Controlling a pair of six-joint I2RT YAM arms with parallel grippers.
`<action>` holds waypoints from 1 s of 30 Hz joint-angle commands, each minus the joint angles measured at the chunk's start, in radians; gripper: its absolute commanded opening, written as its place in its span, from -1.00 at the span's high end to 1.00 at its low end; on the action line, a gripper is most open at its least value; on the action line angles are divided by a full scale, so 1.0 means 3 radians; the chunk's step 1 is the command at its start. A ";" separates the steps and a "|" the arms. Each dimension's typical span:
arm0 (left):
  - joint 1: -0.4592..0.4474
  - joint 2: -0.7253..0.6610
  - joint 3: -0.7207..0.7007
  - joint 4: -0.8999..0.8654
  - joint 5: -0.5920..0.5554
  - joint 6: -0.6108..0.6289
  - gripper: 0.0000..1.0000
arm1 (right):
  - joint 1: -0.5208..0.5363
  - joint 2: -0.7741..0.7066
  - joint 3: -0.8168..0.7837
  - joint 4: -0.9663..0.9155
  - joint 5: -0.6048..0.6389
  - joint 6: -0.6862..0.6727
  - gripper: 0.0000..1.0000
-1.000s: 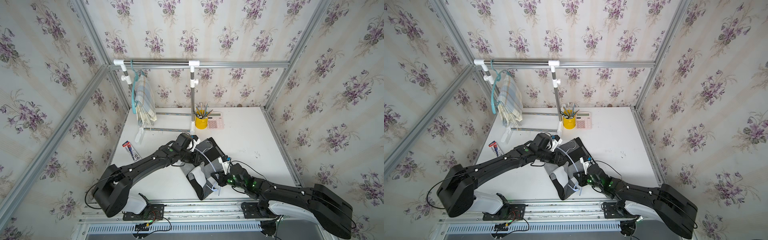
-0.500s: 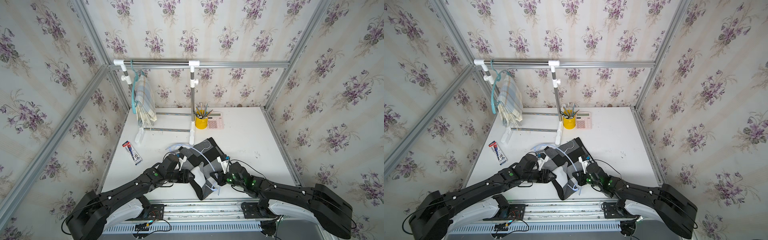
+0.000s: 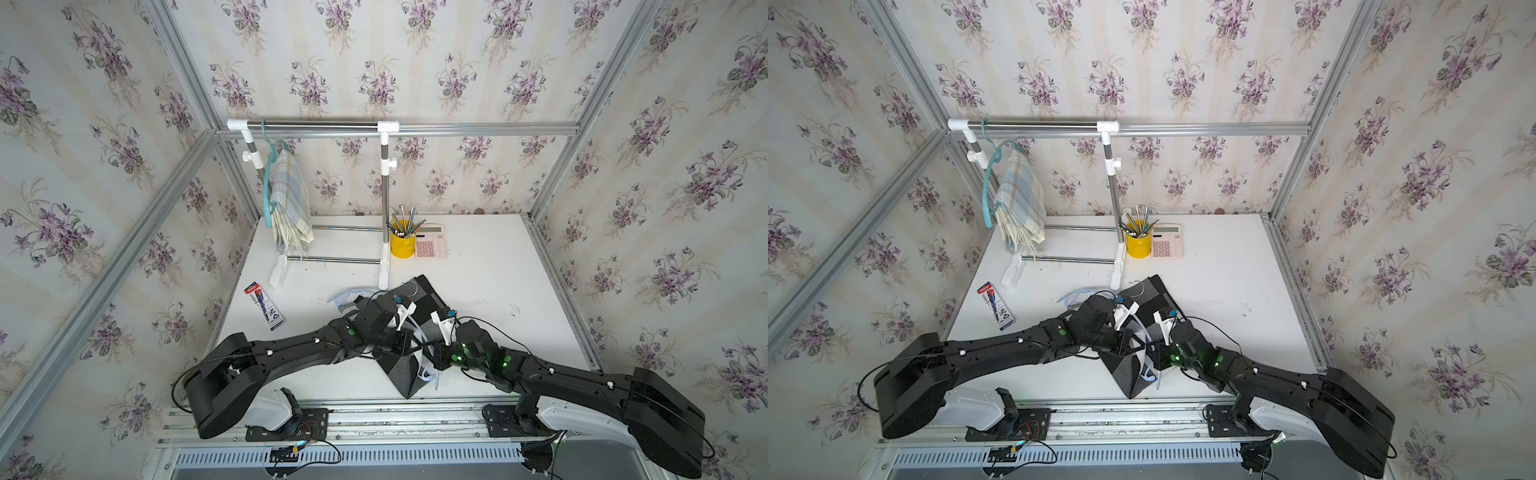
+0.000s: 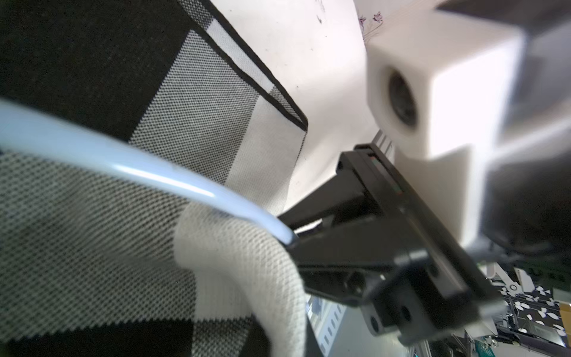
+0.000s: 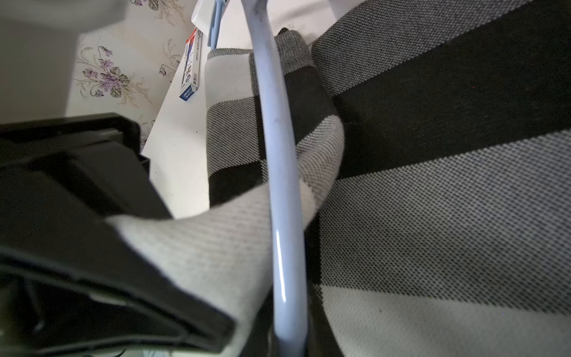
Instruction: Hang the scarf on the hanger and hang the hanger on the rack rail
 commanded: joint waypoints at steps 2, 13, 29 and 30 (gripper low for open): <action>-0.0010 0.0306 0.0231 -0.0315 -0.0354 0.0036 0.76 | 0.0008 -0.0090 0.0063 0.0061 -0.0094 -0.0040 1.00; -0.0034 0.0589 0.0462 -0.0059 -0.0067 0.0157 -0.25 | 0.0007 -0.0282 0.0164 -0.0249 -0.0188 -0.0065 1.00; 0.0006 -0.1076 0.0429 -0.1231 -0.0258 0.0171 -0.64 | 0.0006 -0.0225 0.0184 -0.0241 0.0106 -0.0393 1.00; 0.0039 -0.1159 0.0473 -0.1471 -0.0496 0.0068 -0.64 | 0.0008 -0.0232 0.0185 -0.0217 0.0096 -0.0466 1.00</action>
